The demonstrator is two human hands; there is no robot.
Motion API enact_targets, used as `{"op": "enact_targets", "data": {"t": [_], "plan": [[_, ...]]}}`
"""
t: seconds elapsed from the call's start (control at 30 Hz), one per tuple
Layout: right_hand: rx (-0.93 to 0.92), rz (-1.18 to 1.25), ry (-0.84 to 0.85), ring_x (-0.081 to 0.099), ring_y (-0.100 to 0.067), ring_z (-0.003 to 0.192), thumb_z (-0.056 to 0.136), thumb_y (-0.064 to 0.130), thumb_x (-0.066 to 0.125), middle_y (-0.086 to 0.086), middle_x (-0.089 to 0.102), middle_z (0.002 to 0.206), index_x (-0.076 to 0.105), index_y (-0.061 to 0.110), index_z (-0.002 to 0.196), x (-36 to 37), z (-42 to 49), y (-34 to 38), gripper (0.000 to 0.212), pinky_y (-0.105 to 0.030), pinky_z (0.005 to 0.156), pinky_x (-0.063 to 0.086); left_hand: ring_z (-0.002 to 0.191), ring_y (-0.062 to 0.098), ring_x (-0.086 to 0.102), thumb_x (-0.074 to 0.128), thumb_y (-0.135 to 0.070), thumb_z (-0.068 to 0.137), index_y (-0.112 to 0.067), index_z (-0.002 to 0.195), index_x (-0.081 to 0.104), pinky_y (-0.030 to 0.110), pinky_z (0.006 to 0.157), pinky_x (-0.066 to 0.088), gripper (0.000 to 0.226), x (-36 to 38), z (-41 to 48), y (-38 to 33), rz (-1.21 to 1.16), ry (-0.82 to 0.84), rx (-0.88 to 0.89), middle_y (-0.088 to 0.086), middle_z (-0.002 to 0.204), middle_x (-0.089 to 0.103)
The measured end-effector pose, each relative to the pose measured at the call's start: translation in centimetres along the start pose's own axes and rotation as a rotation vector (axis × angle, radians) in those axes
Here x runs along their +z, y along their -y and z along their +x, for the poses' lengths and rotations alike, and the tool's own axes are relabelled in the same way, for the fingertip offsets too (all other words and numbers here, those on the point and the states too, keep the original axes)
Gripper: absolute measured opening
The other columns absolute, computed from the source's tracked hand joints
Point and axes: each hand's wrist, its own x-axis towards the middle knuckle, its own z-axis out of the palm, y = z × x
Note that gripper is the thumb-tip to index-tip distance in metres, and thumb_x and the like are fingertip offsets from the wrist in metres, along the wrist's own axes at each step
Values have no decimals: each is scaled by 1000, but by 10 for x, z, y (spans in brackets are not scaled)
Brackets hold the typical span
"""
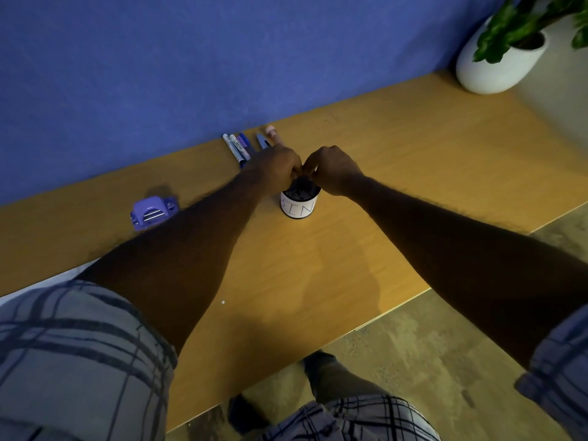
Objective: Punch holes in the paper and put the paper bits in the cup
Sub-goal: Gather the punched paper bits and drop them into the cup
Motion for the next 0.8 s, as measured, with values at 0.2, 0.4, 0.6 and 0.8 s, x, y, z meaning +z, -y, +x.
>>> {"op": "enact_targets", "data": {"t": [0.2,0.4,0.6,0.8], "plan": [[-23,131,-63,66,-24,98,90,7,61,-10,71,107,72,8,106,-2,-5,-3,19,-29,73,53,99,22,68,47,-3,99,-5,115,66,27,78,53,25,8,-8,8,-579,-51,-107,14,109,71],[88,532,-114,65,-18,94,86,2,63,-7,71,101,74,10,100,6,-19,-5,20,-26,74,53,93,19,69,43,4,98,2,118,62,26,78,56,28,19,-27,16,-1139,-32,-260,17,110,70],[26,525,-120,64,-15,96,88,11,66,-5,71,107,72,13,112,25,-32,8,26,-23,75,47,107,24,64,43,12,94,5,128,54,34,89,51,37,32,-47,15,-1246,-49,-297,20,121,65],[27,469,-244,67,-16,87,83,10,70,-8,75,99,76,9,98,25,-24,15,17,-27,74,52,102,17,65,43,6,95,-1,133,51,27,80,50,39,28,-47,15,-1274,-62,-275,10,116,67]]}}
